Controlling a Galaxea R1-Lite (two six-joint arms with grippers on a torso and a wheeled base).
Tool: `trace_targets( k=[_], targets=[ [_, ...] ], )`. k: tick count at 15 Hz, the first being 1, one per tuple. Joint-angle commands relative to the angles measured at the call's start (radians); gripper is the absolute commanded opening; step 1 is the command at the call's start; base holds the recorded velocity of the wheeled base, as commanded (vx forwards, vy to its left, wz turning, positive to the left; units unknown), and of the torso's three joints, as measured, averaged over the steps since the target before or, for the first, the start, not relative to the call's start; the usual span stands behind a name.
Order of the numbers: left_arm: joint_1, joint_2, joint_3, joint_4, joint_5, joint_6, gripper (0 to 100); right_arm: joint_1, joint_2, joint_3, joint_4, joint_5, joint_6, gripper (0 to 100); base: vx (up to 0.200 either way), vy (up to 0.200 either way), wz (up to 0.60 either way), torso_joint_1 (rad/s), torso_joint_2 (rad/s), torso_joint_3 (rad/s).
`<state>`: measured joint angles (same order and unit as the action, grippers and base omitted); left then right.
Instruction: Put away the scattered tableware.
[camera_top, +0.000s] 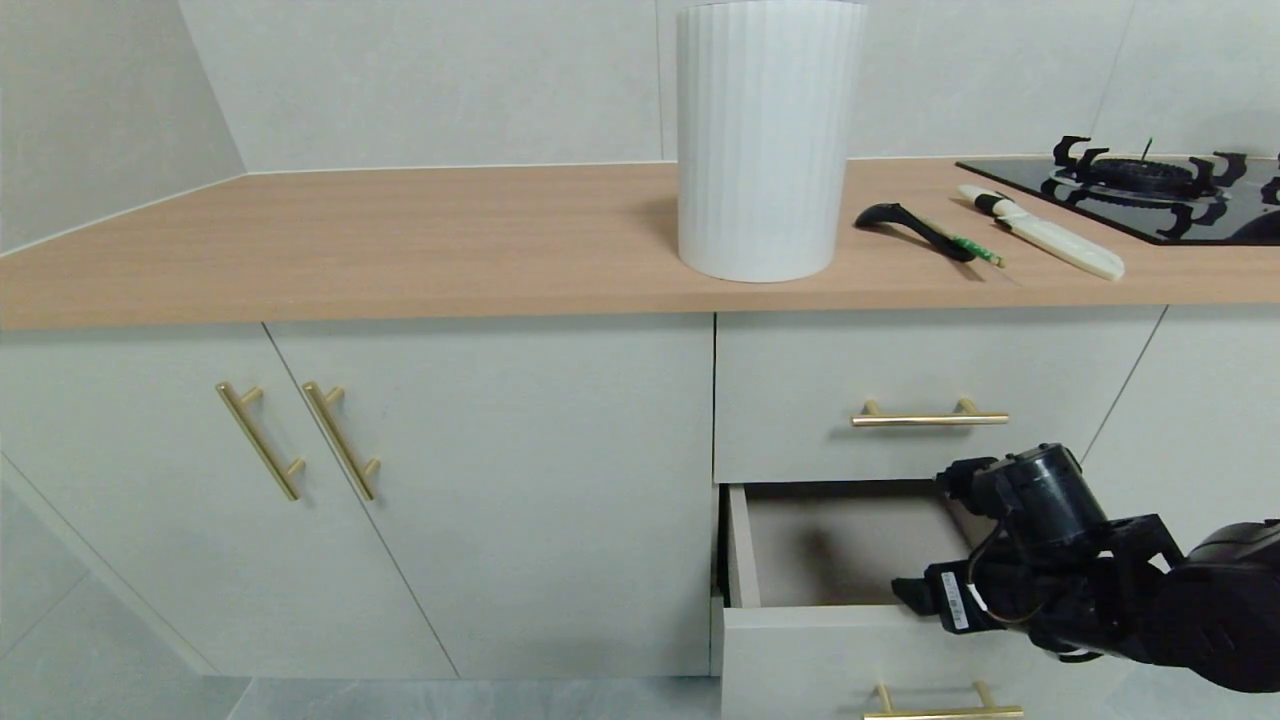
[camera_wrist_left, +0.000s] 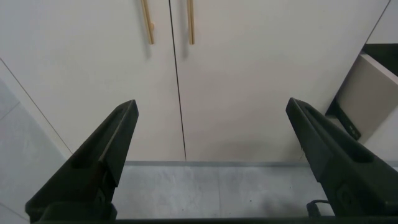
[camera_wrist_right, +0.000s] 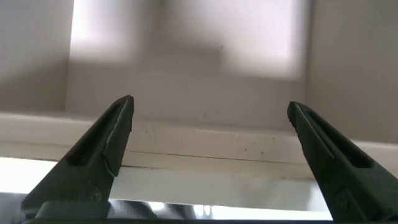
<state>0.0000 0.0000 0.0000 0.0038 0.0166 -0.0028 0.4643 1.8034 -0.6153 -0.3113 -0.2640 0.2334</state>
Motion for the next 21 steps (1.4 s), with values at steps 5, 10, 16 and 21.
trace_targets(
  k=[5, 10, 16, 21],
  targets=[
    [0.000, 0.000, 0.000, -0.001, 0.000, 0.000, 100, 0.071, -0.088, -0.024, 0.215, 0.008, -0.017, 100, 0.000, 0.000, 0.00, 0.000, 0.00, 0.000],
    [0.000, 0.002, 0.000, 0.001, 0.000, 0.000, 100, 0.086, -0.090, -0.027, 0.373, 0.008, -0.074, 100, 0.000, 0.000, 0.00, 0.000, 0.00, 0.000],
    [0.000, 0.002, 0.000, -0.001, 0.000, 0.000, 100, 0.126, -0.122, -0.029, 0.517, 0.008, -0.105, 100, 0.000, 0.000, 0.00, 0.000, 0.00, 0.000],
    [0.000, 0.002, 0.000, 0.001, 0.000, 0.000, 100, 0.162, -0.154, -0.030, 0.595, 0.008, -0.143, 100, 0.000, 0.000, 0.00, 0.000, 0.00, 0.000]
  ],
)
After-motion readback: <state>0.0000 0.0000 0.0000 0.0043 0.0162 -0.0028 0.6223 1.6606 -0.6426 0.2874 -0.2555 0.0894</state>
